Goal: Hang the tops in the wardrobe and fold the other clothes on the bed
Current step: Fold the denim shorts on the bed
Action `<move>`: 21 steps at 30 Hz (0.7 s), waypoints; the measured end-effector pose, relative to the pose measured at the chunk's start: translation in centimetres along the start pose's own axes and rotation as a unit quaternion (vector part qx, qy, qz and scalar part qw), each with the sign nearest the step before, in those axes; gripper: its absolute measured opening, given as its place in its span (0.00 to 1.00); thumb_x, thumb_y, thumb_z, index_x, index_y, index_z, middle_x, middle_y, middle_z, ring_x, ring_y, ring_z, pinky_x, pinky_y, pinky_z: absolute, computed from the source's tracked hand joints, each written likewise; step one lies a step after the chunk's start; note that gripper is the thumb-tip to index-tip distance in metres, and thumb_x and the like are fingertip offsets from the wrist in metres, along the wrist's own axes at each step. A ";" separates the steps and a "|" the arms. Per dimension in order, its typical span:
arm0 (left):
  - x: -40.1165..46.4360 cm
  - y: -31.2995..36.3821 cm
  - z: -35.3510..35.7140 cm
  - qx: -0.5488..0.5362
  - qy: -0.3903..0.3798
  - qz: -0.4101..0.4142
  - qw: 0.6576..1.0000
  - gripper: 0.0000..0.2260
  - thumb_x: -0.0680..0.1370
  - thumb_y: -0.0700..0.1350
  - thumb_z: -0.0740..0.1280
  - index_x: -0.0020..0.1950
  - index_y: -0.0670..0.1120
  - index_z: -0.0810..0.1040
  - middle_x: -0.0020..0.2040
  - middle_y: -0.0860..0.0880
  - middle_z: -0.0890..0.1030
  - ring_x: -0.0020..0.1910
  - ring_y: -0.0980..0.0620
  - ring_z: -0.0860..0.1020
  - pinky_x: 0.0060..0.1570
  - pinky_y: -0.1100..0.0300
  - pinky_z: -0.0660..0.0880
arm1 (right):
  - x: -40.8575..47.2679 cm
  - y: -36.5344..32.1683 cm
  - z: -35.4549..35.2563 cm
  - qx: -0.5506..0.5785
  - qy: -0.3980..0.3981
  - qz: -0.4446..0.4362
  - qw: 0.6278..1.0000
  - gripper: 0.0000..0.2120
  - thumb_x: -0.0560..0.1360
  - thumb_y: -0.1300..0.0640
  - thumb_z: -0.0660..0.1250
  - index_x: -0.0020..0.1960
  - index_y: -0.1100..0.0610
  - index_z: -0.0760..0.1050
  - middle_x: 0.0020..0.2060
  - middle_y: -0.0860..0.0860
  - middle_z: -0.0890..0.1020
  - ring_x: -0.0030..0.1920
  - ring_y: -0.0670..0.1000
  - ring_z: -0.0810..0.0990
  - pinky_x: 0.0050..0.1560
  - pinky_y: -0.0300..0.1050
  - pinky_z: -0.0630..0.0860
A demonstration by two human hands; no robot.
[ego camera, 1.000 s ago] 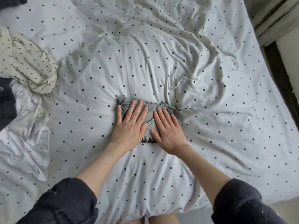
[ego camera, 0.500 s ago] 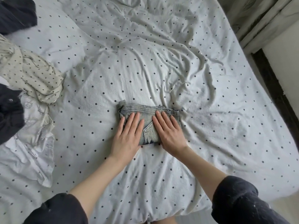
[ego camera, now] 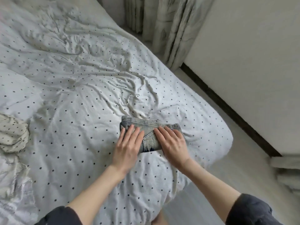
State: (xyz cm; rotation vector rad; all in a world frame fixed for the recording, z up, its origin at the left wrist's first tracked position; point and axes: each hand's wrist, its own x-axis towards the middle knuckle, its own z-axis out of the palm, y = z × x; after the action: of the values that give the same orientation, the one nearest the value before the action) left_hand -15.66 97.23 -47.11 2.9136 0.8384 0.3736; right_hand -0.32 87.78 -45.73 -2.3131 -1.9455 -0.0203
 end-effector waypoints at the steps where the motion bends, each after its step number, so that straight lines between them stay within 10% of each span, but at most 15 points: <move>1: 0.0 0.8 -0.3 -0.013 0.005 0.017 1.000 0.27 0.61 0.26 0.64 0.60 0.37 0.79 0.59 0.40 0.79 0.60 0.38 0.76 0.57 0.38 0.73 | -1.1 0.2 -0.9 -0.001 0.012 0.018 1.000 0.15 0.70 0.60 0.69 0.57 0.59 0.79 0.52 0.54 0.83 0.51 0.55 0.82 0.47 0.47 0.78; 5: 2.3 7.3 -3.4 -0.056 0.037 0.166 0.984 0.22 0.69 0.32 0.58 0.61 0.38 0.79 0.59 0.41 0.80 0.61 0.40 0.76 0.57 0.40 0.74 | -8.5 2.4 -7.0 -0.062 0.089 0.127 0.986 0.15 0.72 0.62 0.60 0.55 0.59 0.80 0.50 0.54 0.83 0.48 0.55 0.82 0.44 0.46 0.78; 9: 4.1 16.3 -6.5 -0.111 0.073 0.299 0.945 0.25 0.62 0.32 0.75 0.59 0.38 0.79 0.58 0.41 0.80 0.60 0.39 0.77 0.56 0.39 0.75 | -17.4 4.7 -12.9 -0.140 0.151 0.230 0.951 0.14 0.73 0.63 0.60 0.53 0.59 0.81 0.49 0.54 0.83 0.46 0.54 0.83 0.42 0.45 0.78; 21: -3.8 50.9 -17.5 -0.278 0.174 0.599 0.730 0.16 0.71 0.40 0.64 0.58 0.42 0.81 0.58 0.42 0.81 0.60 0.40 0.78 0.58 0.40 0.73 | -50.9 4.0 -30.3 -0.422 0.185 0.452 0.764 0.12 0.72 0.62 0.63 0.50 0.56 0.84 0.46 0.52 0.85 0.45 0.52 0.85 0.40 0.43 0.80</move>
State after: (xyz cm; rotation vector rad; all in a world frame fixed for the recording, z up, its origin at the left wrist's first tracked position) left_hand 2.83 52.43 -23.34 2.3419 -1.1244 1.0114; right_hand -3.21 34.20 -20.34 -3.1384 -0.4619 -1.3660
